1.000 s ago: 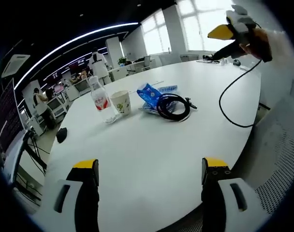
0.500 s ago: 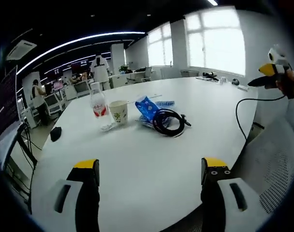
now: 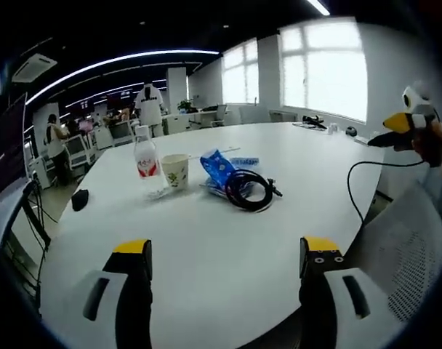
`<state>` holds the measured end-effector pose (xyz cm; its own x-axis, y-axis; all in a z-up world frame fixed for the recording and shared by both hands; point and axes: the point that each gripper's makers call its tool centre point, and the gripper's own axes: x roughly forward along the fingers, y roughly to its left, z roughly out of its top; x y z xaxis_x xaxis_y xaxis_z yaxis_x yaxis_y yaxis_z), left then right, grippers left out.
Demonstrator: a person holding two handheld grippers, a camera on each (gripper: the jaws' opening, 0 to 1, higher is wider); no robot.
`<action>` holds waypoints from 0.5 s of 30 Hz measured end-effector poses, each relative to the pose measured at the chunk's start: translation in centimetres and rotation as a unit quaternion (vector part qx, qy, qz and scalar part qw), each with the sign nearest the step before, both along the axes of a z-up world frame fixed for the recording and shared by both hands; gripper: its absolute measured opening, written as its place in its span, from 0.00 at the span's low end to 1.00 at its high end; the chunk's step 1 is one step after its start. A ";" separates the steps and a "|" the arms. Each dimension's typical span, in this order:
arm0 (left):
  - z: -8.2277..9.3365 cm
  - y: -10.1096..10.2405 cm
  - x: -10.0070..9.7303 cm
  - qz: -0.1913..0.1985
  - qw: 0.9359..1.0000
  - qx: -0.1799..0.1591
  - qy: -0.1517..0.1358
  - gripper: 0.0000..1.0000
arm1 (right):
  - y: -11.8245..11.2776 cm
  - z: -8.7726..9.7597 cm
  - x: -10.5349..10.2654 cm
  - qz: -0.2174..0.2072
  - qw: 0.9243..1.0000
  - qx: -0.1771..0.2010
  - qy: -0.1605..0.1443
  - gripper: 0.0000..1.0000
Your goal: Arrange the tabletop items into an orderly group along one side of the table until the central work area is clear of visible clutter.
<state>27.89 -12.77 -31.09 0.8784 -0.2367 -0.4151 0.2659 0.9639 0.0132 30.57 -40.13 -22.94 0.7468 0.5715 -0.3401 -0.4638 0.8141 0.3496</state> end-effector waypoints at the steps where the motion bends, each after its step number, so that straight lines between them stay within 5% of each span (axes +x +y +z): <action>1: 0.0 0.0 0.0 -0.001 1.000 -0.001 -0.001 0.84 | -0.3 -0.1 0.2 -0.001 1.000 0.001 0.003 0.95; 10: 0.2 -0.4 0.1 -0.002 1.000 -0.022 0.000 0.83 | -1.7 -0.1 0.4 -0.015 1.000 0.007 -0.003 0.95; 15: -0.5 -0.2 0.0 -0.003 1.000 -0.013 0.012 0.84 | -4.3 -2.2 0.7 -0.022 1.000 0.010 0.009 0.93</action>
